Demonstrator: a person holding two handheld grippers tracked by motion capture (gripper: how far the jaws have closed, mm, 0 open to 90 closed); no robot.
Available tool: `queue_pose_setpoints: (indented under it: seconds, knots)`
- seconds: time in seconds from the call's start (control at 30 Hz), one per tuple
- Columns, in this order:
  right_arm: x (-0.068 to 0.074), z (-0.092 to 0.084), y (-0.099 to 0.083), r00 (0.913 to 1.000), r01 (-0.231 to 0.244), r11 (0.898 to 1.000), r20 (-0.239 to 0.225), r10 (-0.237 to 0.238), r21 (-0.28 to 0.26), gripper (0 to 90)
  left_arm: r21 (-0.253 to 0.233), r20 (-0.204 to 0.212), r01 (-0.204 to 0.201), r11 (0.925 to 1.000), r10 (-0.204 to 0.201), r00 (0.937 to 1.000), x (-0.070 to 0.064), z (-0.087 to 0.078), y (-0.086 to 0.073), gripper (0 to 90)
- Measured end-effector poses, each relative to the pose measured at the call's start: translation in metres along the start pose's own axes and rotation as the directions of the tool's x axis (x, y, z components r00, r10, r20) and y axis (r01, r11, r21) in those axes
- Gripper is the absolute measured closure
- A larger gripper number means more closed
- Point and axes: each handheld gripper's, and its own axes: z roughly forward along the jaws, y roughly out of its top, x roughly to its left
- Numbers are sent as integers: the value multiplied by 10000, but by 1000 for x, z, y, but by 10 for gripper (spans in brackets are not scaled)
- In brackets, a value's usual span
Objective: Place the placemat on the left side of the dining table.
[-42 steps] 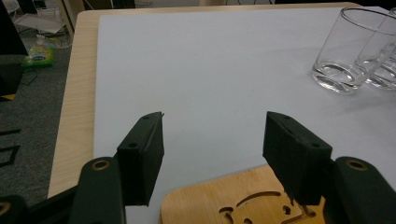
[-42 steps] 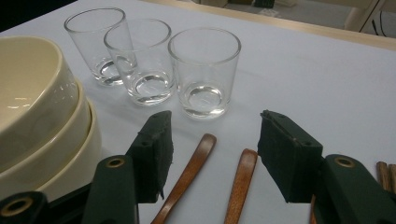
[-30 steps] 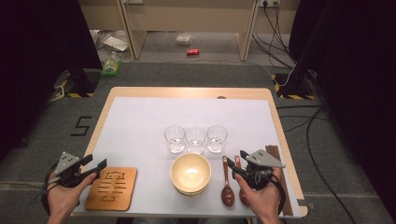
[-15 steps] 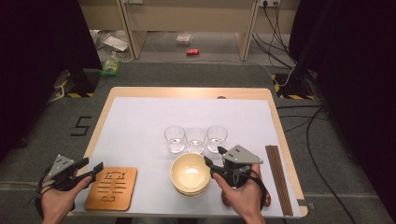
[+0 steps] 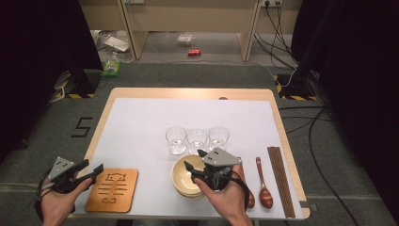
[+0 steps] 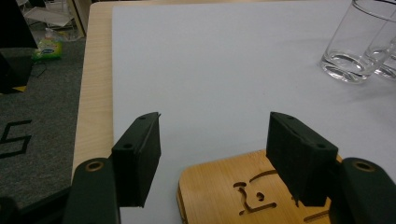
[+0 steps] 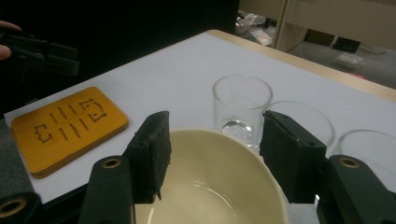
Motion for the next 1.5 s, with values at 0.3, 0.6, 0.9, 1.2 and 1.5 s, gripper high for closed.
queue_pose_setpoints:
  seconds: [0.3, 0.6, 0.9, 1.2, 1.5]
  knots:
    - [23, 21, 12, 9972, 385, 9992, -651, -377, 113, 430, 131, 71, -20, 9999, 19, 10000, -2, 1, -1, 350]
    - [44, 42, 20, 9913, 627, 9977, -1177, -591, 270, 436, 109, 121, 45, 9999, -46, 9999, -3, 1, -1, 348]
    - [64, 62, 22, 9850, 778, 9959, -1578, -697, 459, 442, 143, 225, 140, 9998, -143, 9996, -2, 1, -4, 346]
    - [84, 81, 19, 9733, 950, 9921, -2168, -753, 822, 434, 298, 155, 250, 9992, -255, 9996, -1, -2, -6, 347]
    - [105, 106, 14, 9543, 1218, 9844, -2877, -810, 1267, 424, 784, 175, 526, 9955, -541, 9984, 2, -1, -11, 348]
